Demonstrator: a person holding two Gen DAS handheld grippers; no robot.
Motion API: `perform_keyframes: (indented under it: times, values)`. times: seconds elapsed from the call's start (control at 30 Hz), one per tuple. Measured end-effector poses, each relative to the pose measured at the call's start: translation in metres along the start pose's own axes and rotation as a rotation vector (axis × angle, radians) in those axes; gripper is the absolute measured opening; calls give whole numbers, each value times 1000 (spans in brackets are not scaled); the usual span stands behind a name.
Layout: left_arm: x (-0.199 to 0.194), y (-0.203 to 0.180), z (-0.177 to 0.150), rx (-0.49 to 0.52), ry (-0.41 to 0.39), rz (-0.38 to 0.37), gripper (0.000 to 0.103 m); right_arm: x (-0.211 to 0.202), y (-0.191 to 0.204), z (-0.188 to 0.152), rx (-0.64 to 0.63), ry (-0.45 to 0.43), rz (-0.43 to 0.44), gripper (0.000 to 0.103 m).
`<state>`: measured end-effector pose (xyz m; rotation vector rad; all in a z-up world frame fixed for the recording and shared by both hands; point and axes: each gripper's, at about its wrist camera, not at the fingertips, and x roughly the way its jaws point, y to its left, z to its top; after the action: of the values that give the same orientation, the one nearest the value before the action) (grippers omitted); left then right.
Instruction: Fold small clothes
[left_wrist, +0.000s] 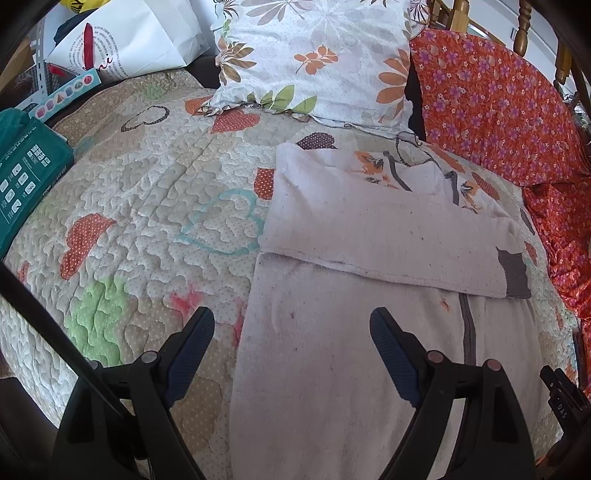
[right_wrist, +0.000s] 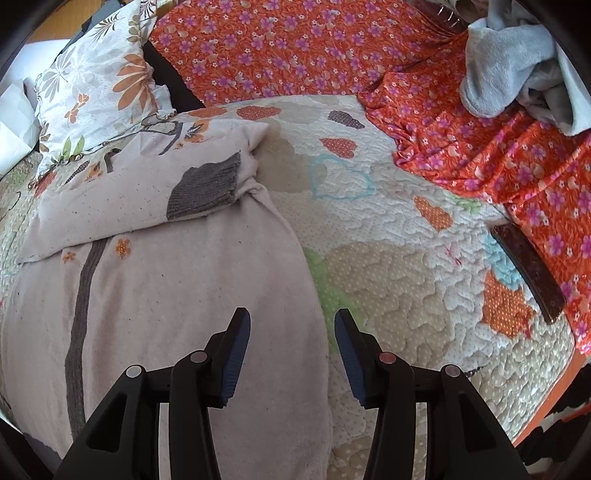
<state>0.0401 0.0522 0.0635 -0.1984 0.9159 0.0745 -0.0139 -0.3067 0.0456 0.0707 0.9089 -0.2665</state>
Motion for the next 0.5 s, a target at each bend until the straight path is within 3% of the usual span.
perform_keyframes:
  times: [0.23,0.4,0.5]
  values:
    - [4,-2,-1,-14,21,-43,85,3,1,-2,-1,9,-12,52]
    - [11,1,1,-53,36,-145,85,6,-4,-1,19,10,-21,53]
    - [16,-2,-3,-31,37,-131,85,5,-12,0,65,-1,-21,56]
